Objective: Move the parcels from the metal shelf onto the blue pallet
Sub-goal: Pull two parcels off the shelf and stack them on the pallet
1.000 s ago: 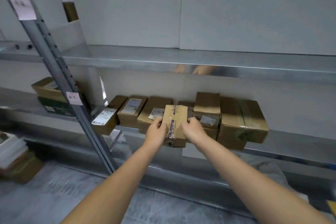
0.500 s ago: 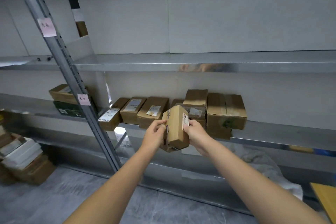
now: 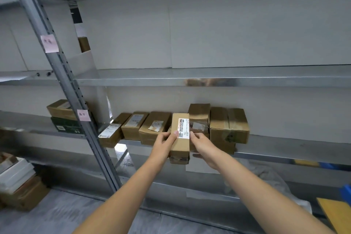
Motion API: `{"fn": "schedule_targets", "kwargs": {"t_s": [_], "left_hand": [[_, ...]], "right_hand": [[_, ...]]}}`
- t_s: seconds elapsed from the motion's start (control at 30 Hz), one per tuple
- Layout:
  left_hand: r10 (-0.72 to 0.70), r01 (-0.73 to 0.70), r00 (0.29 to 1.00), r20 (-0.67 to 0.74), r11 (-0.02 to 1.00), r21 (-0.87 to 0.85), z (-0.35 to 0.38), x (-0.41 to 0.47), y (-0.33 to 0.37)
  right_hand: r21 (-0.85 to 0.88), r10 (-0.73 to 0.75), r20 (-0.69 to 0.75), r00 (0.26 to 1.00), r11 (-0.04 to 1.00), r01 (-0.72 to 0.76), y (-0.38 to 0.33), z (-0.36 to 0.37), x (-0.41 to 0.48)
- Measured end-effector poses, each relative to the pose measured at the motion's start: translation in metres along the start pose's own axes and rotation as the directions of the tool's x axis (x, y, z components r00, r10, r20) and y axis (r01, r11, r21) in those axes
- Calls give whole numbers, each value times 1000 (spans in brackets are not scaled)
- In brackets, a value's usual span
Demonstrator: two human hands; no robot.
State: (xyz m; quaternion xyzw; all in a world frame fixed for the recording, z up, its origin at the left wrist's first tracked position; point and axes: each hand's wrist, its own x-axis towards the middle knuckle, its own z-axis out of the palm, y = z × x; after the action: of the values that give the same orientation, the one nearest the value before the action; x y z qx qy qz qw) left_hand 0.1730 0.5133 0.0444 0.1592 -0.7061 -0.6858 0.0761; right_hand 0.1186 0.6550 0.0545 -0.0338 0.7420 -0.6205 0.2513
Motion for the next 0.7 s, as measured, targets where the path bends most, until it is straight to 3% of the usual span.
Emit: {"fn": "schedule_targets", "kwargs": {"t_s": [0.1, 0.23, 0.43, 0.7], "left_hand": [[7, -7, 1000, 20, 1000, -13, -3, -1, 3], [58, -58, 998, 23, 998, 2, -12, -5, 6], [176, -174, 982, -70, 984, 41, -19, -7, -2], [74, -80, 996, -59, 992, -100, -12, -3, -16]], "right_hand": [[107, 3, 76, 997, 994, -11, -2, 3, -1], [137, -76, 43, 996, 988, 69, -2, 4, 2], [1, -168, -166, 972, 985, 171, 8, 7, 8], [-42, -268, -198, 943, 963, 265, 21, 7, 13]]}}
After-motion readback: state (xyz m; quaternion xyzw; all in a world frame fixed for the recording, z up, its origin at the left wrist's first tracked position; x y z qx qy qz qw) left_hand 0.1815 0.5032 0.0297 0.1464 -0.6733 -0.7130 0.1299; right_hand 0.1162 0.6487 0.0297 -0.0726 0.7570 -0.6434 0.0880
